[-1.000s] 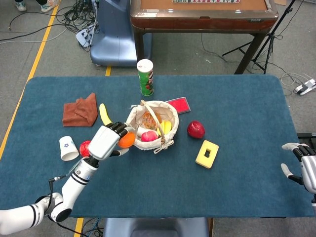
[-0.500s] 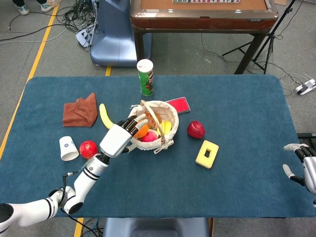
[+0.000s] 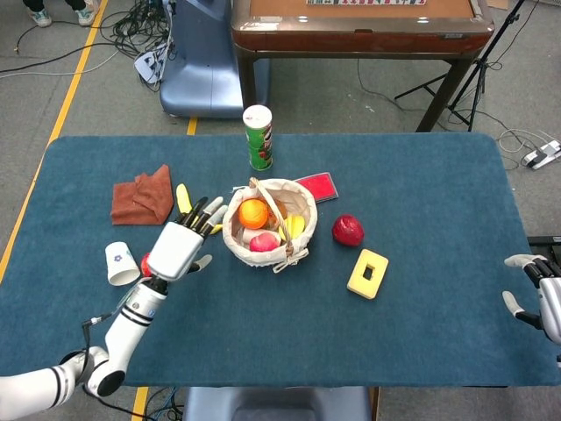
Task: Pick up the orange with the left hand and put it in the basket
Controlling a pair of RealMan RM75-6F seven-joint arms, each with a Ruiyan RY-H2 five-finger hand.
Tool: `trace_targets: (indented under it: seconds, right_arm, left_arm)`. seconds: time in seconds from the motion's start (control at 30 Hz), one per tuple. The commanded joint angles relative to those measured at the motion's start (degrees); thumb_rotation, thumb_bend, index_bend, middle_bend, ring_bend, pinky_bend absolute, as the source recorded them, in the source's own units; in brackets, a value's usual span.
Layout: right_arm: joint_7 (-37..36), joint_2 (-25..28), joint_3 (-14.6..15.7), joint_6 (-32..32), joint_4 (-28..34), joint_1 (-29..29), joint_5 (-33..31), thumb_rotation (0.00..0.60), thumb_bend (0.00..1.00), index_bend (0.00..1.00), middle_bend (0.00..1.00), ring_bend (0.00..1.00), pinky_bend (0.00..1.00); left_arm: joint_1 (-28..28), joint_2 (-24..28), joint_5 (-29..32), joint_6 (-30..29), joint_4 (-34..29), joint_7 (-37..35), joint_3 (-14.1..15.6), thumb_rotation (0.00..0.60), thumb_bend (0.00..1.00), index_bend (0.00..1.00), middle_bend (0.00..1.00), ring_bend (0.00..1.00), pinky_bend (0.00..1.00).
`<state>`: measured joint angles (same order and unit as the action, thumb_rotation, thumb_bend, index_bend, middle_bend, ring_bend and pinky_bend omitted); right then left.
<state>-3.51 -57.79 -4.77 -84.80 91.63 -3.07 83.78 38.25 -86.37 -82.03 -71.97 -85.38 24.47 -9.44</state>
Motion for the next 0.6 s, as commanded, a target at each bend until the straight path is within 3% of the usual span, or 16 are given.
trace_targets:
  seconds: [0.03,0.33,0.5,0.6]
  right_arm:
    - [0.0,-0.1,-0.1,0.2,-0.1,-0.2,0.0,0.600,0.29,0.35,0.33,0.33,0.40]
    - [0.2,-0.1,0.0,1.5,0.1,-1.2,0.6,0.600,0.29,0.35,0.33,0.33,0.40]
    - [0.0,-0.2,0.4,2.0,0.1,-1.4,1.0,0.600,0.29,0.35,0.33,0.33,0.40]
    - [-0.1,-0.3,0.3,1.8,0.1,-1.4,1.0,0.600,0.29,0.35,0.33,0.33,0.40]
  left_arm:
    - [-6.0,7.8,6.1,-1.7,-9.9,5.8,1.8,0.600,0.19,0.09,0.00,0.06,0.36]
    - [-15.0,14.2,7.0,-10.7,-17.8,4.8,4.7,0.600,0.19,0.10,0.00,0.06,0.36]
    - [-20.1,15.0,4.7,-16.6,-18.5,3.0,6.9,0.600,0.19,0.12,0.00,0.07,0.36]
    - [-22.3,16.4,5.0,-17.2,-19.3,3.6,8.5,0.600,0.19,0.12,0.00,0.07,0.35]
